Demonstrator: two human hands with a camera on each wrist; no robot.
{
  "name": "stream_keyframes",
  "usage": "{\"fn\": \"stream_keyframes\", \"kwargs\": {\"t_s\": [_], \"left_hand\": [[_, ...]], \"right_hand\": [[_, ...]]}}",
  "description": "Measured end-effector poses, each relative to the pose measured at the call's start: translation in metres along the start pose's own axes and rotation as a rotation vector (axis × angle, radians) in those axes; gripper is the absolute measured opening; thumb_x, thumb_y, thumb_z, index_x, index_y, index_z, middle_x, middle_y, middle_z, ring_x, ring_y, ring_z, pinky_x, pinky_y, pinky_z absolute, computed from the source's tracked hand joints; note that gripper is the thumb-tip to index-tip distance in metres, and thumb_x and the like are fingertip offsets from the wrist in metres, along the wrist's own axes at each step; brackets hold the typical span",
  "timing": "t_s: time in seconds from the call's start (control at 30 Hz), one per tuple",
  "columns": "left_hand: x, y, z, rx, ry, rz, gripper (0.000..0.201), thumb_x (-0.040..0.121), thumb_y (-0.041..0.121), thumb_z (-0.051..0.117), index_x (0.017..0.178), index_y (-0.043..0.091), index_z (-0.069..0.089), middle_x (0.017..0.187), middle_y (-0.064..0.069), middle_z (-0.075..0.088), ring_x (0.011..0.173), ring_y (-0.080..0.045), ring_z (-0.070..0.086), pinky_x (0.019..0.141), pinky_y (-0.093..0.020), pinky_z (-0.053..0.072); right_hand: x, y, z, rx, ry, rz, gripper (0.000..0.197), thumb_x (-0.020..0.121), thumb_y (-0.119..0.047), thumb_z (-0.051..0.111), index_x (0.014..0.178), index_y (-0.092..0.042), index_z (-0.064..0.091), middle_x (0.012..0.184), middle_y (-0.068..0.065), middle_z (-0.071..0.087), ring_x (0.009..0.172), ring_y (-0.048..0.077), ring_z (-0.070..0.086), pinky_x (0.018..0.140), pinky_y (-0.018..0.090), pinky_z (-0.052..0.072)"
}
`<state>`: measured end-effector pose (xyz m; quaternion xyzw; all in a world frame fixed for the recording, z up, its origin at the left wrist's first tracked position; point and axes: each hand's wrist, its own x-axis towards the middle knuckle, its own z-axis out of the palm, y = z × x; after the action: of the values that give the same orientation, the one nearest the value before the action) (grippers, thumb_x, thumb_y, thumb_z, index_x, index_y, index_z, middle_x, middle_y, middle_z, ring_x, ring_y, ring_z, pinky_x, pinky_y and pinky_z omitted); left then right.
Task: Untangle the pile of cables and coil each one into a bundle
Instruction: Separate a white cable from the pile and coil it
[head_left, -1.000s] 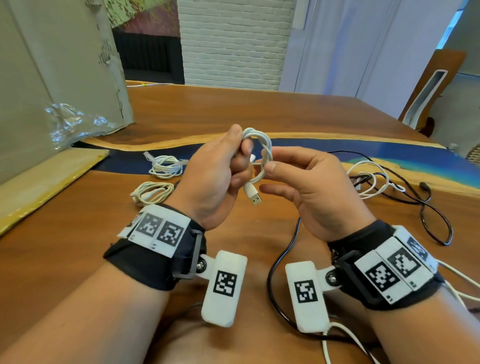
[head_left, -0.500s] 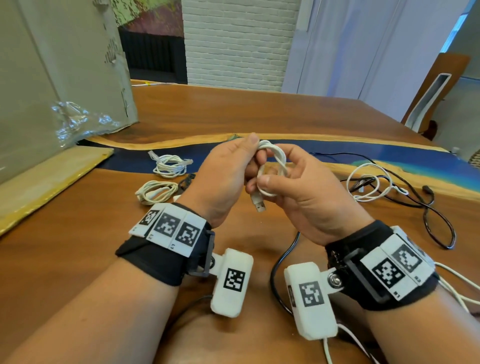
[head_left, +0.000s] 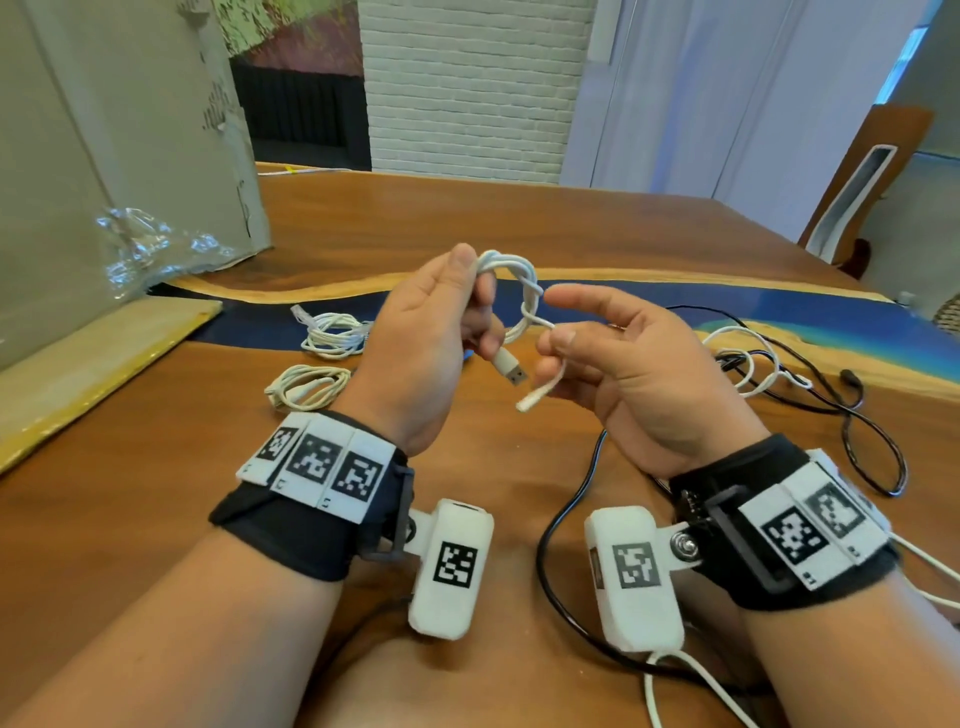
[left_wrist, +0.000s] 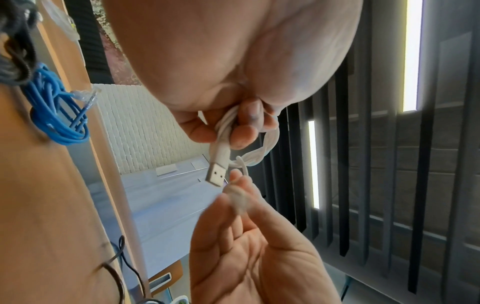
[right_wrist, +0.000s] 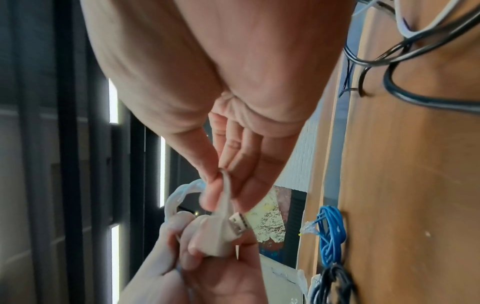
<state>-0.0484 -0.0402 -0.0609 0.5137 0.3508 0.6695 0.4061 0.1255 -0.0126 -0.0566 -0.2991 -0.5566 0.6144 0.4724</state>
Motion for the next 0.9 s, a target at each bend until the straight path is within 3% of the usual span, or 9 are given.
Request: {"fn": "stream_keyframes", "kwargs": {"t_s": [0.07, 0.13, 0.23, 0.3, 0.37, 0.5, 0.63, 0.77, 0.9], "left_hand": [[-0.001, 0.003, 0.002, -0.086, 0.025, -0.045, 0.043, 0.112, 0.032, 0.029, 0.08, 0.013, 0.051, 0.058, 0.002, 0.029, 0.055, -0.017, 0.04, 0.057, -0.024, 0.041], [-0.002, 0.006, 0.003, -0.197, 0.036, -0.093, 0.044, 0.111, 0.036, 0.028, 0.081, 0.014, 0.051, 0.06, 0.002, 0.027, 0.053, -0.016, 0.038, 0.056, -0.025, 0.041], [-0.002, 0.01, 0.002, -0.344, 0.024, -0.152, 0.046, 0.111, 0.04, 0.027, 0.079, 0.017, 0.051, 0.06, 0.004, 0.026, 0.05, -0.014, 0.041, 0.058, -0.028, 0.042], [-0.003, 0.012, 0.004, -0.432, -0.009, -0.191, 0.047, 0.111, 0.041, 0.028, 0.077, 0.019, 0.051, 0.06, 0.005, 0.026, 0.05, -0.013, 0.043, 0.058, -0.029, 0.044], [-0.005, 0.013, 0.007, -0.494, -0.05, -0.218, 0.047, 0.11, 0.042, 0.028, 0.077, 0.018, 0.052, 0.061, 0.004, 0.024, 0.051, -0.013, 0.044, 0.061, -0.031, 0.045], [-0.006, 0.012, 0.01, -0.429, -0.045, -0.214, 0.047, 0.11, 0.042, 0.026, 0.079, 0.018, 0.051, 0.061, 0.003, 0.025, 0.051, -0.015, 0.047, 0.057, -0.03, 0.047], [-0.005, 0.01, 0.01, -0.371, 0.002, -0.196, 0.047, 0.111, 0.041, 0.026, 0.08, 0.016, 0.051, 0.062, 0.002, 0.026, 0.052, -0.017, 0.049, 0.057, -0.028, 0.048], [-0.005, 0.009, 0.011, -0.306, 0.018, -0.171, 0.045, 0.111, 0.04, 0.027, 0.081, 0.015, 0.051, 0.06, 0.002, 0.027, 0.052, -0.018, 0.05, 0.057, -0.029, 0.048], [-0.006, 0.01, 0.011, -0.308, 0.021, -0.173, 0.044, 0.11, 0.041, 0.028, 0.084, 0.014, 0.051, 0.062, 0.001, 0.026, 0.055, -0.019, 0.051, 0.054, -0.034, 0.05]], "right_hand": [[0.0, 0.0, -0.001, -0.086, -0.02, -0.027, 0.024, 0.093, 0.006, 0.063, 0.115, -0.003, 0.068, 0.079, 0.012, 0.073, 0.051, 0.015, 0.056, 0.057, 0.031, 0.055], [0.0, 0.0, -0.002, -0.205, -0.026, -0.091, 0.015, 0.092, 0.005, 0.067, 0.103, -0.004, 0.073, 0.082, 0.013, 0.075, 0.048, 0.015, 0.051, 0.054, 0.029, 0.052], [-0.001, 0.0, -0.001, -0.348, -0.033, -0.178, 0.011, 0.089, 0.001, 0.072, 0.095, -0.007, 0.078, 0.088, 0.013, 0.079, 0.067, 0.02, 0.069, 0.068, 0.029, 0.058], [-0.002, 0.003, 0.002, -0.444, -0.01, -0.238, 0.008, 0.086, -0.005, 0.079, 0.089, -0.012, 0.08, 0.086, 0.009, 0.079, 0.08, 0.017, 0.073, 0.075, 0.029, 0.06], [-0.001, 0.008, 0.006, -0.505, 0.007, -0.273, 0.006, 0.085, -0.012, 0.081, 0.083, -0.017, 0.08, 0.076, 0.005, 0.076, 0.071, 0.013, 0.067, 0.067, 0.029, 0.056], [0.0, 0.008, 0.005, -0.445, 0.008, -0.264, 0.008, 0.095, -0.005, 0.069, 0.09, -0.008, 0.074, 0.074, 0.011, 0.07, 0.058, 0.023, 0.063, 0.059, 0.035, 0.055], [-0.003, 0.002, 0.005, -0.218, -0.022, -0.13, 0.021, 0.099, 0.007, 0.052, 0.094, -0.004, 0.069, 0.073, 0.012, 0.068, 0.055, 0.026, 0.063, 0.058, 0.037, 0.057], [-0.003, 0.003, 0.004, -0.23, -0.076, -0.089, 0.015, 0.093, 0.007, 0.062, 0.102, -0.004, 0.068, 0.075, 0.011, 0.069, 0.057, 0.022, 0.06, 0.051, 0.033, 0.051], [-0.004, 0.006, 0.006, -0.193, -0.137, -0.049, 0.032, 0.087, 0.01, 0.07, 0.116, -0.002, 0.063, 0.085, 0.019, 0.072, 0.064, 0.025, 0.065, 0.053, 0.03, 0.054]]}}
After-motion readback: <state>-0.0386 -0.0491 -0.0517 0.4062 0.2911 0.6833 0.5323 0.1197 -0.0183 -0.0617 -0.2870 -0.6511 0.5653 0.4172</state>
